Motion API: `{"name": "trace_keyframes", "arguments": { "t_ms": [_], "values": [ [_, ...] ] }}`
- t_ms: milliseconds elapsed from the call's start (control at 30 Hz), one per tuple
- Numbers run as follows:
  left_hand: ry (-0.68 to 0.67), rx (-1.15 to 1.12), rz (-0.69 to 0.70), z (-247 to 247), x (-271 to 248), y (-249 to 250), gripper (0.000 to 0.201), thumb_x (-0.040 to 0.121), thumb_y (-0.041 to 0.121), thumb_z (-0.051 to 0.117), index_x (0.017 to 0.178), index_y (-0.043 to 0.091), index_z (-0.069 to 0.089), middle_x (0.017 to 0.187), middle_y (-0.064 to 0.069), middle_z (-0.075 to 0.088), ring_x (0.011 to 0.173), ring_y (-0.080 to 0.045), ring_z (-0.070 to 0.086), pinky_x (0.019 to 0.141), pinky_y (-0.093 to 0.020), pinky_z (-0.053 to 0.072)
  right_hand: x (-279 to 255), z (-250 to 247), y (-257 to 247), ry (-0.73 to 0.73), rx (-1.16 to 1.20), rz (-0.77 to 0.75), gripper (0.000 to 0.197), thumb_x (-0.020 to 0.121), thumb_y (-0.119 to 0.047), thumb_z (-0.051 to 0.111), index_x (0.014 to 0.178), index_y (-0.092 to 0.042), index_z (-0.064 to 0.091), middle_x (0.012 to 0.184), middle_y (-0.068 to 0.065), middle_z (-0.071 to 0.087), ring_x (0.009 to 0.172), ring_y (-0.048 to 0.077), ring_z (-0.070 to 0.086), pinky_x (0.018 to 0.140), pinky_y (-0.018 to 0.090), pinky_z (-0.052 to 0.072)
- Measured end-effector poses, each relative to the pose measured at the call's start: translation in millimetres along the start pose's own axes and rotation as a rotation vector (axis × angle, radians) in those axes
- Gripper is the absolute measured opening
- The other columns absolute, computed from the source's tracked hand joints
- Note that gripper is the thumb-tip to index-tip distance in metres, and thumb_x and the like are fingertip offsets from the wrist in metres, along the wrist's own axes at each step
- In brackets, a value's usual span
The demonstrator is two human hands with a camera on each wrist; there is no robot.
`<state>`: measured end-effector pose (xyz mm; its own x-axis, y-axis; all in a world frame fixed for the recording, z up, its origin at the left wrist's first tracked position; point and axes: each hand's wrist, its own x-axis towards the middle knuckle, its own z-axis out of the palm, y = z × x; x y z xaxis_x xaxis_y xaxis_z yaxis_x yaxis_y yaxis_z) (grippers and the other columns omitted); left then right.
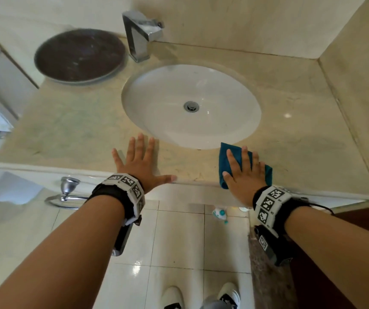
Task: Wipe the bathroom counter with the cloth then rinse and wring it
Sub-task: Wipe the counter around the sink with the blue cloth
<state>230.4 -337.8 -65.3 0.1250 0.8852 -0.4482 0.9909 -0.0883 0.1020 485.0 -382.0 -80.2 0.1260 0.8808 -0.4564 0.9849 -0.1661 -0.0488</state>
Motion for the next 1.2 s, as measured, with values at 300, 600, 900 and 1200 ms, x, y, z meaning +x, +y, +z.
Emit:
{"name": "trace_keyframes", "arguments": {
  "t_ms": [300,600,900,1200],
  "values": [
    [-0.038,0.017,-0.001,11,16,-10,0.121,0.061,0.092,0.030,0.143,0.024,-0.027,0.148,-0.003,-0.038,0.139,-0.024,-0.031,0.110,-0.062,-0.010,16,-1,-66,0.044,-0.044,-0.187,0.063,0.097,-0.047,0.018,0.146,-0.031,-0.018,0.154,0.006,-0.026,0.142,0.034,-0.021,0.115,0.051,-0.009],
    [-0.043,0.056,0.008,11,20,-11,0.116,0.067,0.086,0.034,0.141,0.025,-0.031,0.148,-0.002,-0.039,0.139,-0.026,-0.029,0.108,-0.064,-0.007,27,2,-126,0.084,-0.067,-0.341,0.060,0.098,-0.045,0.016,0.146,-0.032,-0.018,0.155,0.004,-0.025,0.142,0.031,-0.022,0.115,0.050,-0.012],
    [-0.082,0.047,-0.008,7,17,-10,0.122,0.058,0.092,0.032,0.142,0.029,-0.029,0.147,0.001,-0.040,0.139,-0.025,-0.031,0.109,-0.063,-0.009,29,3,-91,0.130,-0.071,-0.428,0.057,0.098,-0.046,0.014,0.147,-0.036,-0.013,0.156,0.001,-0.022,0.144,0.026,-0.017,0.116,0.043,-0.010],
    [-0.089,0.055,0.007,6,17,-11,0.120,0.062,0.090,0.034,0.141,0.028,-0.031,0.145,0.001,-0.043,0.137,-0.025,-0.034,0.109,-0.063,-0.010,24,2,-42,0.138,-0.135,-0.271,0.079,0.071,-0.053,-0.019,0.147,-0.033,-0.014,0.157,0.005,-0.016,0.144,0.030,-0.011,0.116,0.045,-0.001]
  ]
}}
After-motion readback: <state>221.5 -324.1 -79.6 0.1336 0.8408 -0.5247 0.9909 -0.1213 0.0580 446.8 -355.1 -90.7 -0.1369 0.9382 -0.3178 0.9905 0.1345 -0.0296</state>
